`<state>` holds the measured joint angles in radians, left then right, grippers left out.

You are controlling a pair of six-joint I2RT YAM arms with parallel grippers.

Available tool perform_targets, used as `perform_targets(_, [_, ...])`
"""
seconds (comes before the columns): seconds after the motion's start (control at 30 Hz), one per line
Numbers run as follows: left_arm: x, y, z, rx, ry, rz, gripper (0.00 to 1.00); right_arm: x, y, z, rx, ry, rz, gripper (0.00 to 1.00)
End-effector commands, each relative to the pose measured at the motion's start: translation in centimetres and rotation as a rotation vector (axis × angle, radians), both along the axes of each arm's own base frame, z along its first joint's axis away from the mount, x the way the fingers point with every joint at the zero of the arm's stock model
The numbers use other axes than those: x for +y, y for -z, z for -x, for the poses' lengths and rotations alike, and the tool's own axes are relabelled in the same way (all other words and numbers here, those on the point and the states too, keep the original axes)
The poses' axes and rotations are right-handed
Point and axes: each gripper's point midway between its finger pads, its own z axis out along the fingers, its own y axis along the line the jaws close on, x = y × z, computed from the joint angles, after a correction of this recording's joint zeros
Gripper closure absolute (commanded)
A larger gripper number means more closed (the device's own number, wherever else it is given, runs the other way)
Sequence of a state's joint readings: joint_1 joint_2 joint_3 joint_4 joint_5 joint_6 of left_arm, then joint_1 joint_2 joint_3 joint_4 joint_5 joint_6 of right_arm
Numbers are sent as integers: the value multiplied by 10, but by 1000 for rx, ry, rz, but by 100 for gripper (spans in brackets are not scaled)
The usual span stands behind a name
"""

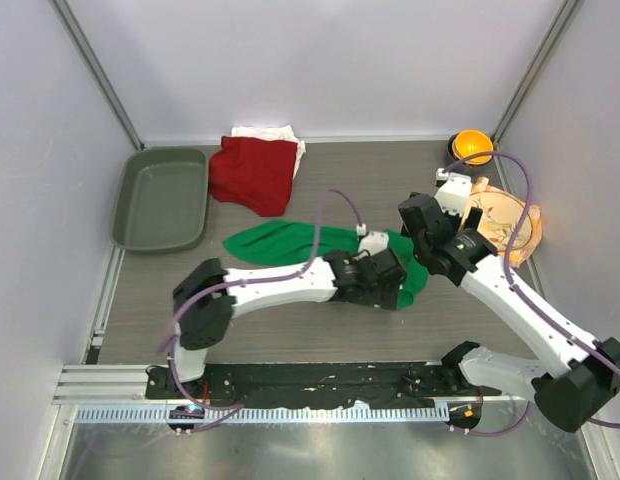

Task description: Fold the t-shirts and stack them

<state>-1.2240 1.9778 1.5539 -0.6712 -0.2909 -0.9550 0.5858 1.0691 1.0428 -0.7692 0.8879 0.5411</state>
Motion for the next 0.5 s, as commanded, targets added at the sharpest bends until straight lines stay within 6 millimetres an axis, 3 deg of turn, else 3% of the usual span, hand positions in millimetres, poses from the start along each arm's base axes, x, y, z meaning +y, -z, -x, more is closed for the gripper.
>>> perform_targets(0.0, [44, -111, -31, -211, -83, 80, 0, 7, 39, -28, 23, 48, -129, 0])
perform_targets(0.03, [57, -132, -31, -237, -92, 107, 0, 1, 44, -38, 14, 77, -166, 0])
perform_targets(0.07, [69, -141, -33, -257, -109, 104, 0, 3, 68, -45, 71, 75, -187, 0])
perform_targets(0.13, [100, -163, -36, -286, -136, 113, 0, -9, 83, -60, 92, 124, -237, 0])
perform_targets(0.17, [117, -168, -37, -303, -159, 96, 0, -11, 101, -64, 130, 133, -241, 0])
perform_targets(0.23, [148, -167, -45, -303, -212, 73, 0, -20, 111, -73, 126, 166, -266, 0])
perform_targets(0.27, [171, -182, -48, -313, -255, 109, 0, -27, 124, -73, 143, 179, -281, 2])
perform_targets(0.3, [185, -173, -47, -311, -266, 86, 0, -30, 124, -80, 116, 181, -298, 3])
perform_targets(0.37, [217, -185, -51, -330, -328, 120, 0, -39, 139, -82, 145, 204, -318, 10])
perform_targets(0.47, [254, -176, -49, -321, -382, 113, 0, -39, 153, -88, 185, 204, -336, 13])
